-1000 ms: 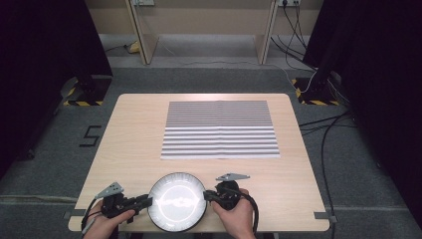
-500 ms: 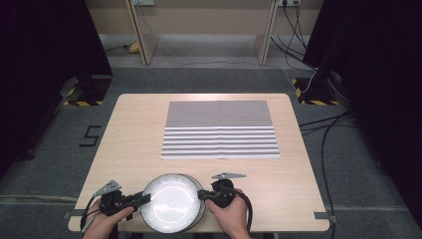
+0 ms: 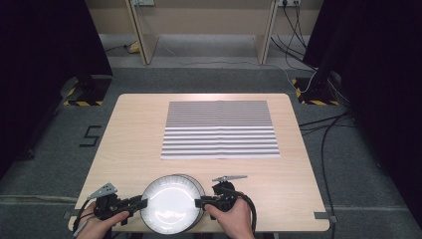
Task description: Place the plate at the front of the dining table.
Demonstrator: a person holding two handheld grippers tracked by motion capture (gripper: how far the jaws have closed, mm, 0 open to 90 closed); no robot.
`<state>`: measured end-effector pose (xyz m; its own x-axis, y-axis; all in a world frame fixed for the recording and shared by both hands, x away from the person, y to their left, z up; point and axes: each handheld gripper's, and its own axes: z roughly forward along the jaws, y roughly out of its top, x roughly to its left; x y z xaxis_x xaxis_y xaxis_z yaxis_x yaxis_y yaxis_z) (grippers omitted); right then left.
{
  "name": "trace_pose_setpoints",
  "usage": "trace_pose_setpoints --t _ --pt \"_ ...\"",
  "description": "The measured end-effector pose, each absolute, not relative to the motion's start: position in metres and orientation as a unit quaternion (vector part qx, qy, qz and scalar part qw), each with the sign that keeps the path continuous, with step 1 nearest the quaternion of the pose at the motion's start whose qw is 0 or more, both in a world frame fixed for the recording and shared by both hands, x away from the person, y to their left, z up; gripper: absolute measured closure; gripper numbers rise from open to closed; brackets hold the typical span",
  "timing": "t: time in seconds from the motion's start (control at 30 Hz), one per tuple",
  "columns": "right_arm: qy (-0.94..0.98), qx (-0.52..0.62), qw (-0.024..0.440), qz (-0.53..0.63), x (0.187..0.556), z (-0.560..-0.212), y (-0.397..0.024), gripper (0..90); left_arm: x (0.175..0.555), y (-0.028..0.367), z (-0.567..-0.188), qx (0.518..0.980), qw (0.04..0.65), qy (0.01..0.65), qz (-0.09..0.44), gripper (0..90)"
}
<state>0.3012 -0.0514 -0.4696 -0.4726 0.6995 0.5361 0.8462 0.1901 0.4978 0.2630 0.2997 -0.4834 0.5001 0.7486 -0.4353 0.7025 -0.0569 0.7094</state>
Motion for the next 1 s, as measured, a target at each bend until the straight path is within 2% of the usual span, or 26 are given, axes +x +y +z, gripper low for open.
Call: trace_pose_setpoints --t 0.47,1.0 --pt "-0.746 -0.535 0.122 -0.377 0.3031 -0.4678 -0.0554 67.6 0.2614 0.2978 -0.4837 0.725 0.457 0.515 -0.002 66.1" --pt "-0.736 -0.546 0.108 -0.386 0.3029 -0.4695 -0.0507 65.9 0.2589 0.3003 -0.4819 0.719 0.459 0.521 -0.008 65.4"
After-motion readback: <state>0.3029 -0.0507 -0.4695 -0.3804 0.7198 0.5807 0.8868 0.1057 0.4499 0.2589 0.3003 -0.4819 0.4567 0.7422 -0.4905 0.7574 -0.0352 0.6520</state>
